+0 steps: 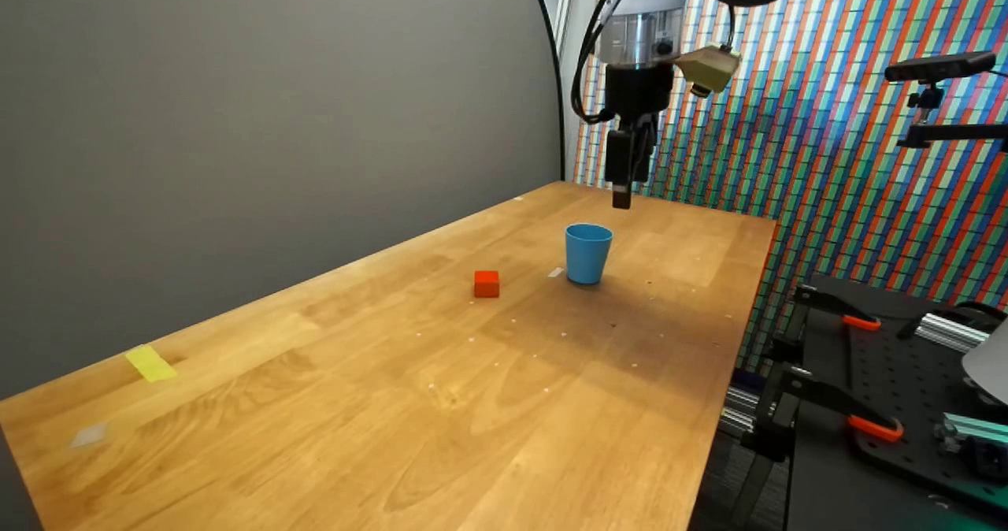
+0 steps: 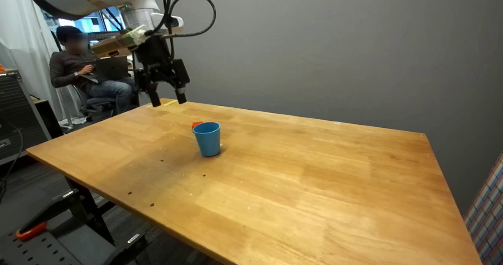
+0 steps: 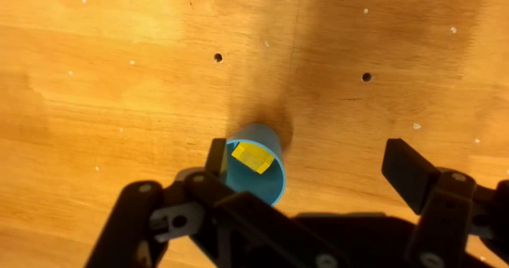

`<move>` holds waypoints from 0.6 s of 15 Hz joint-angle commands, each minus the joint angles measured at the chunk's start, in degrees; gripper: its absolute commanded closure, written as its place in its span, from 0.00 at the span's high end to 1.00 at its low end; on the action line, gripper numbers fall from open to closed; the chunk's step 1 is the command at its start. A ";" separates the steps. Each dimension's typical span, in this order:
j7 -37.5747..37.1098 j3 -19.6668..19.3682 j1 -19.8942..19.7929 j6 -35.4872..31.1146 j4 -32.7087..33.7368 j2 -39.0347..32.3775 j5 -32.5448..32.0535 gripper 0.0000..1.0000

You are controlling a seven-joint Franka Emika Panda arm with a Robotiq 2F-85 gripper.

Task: Get the yellow block from the table and place it in the blue cup

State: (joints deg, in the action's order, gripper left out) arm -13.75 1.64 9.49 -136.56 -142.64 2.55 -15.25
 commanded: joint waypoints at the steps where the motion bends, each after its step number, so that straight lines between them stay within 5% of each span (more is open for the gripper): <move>1: 4.70 1.31 -1.74 7.07 0.88 6.79 5.69 1.00; 9: 6.69 2.77 -1.77 17.28 1.68 15.92 5.74 1.00</move>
State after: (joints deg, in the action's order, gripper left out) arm -10.01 3.07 8.71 -122.24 -141.22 14.64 -11.48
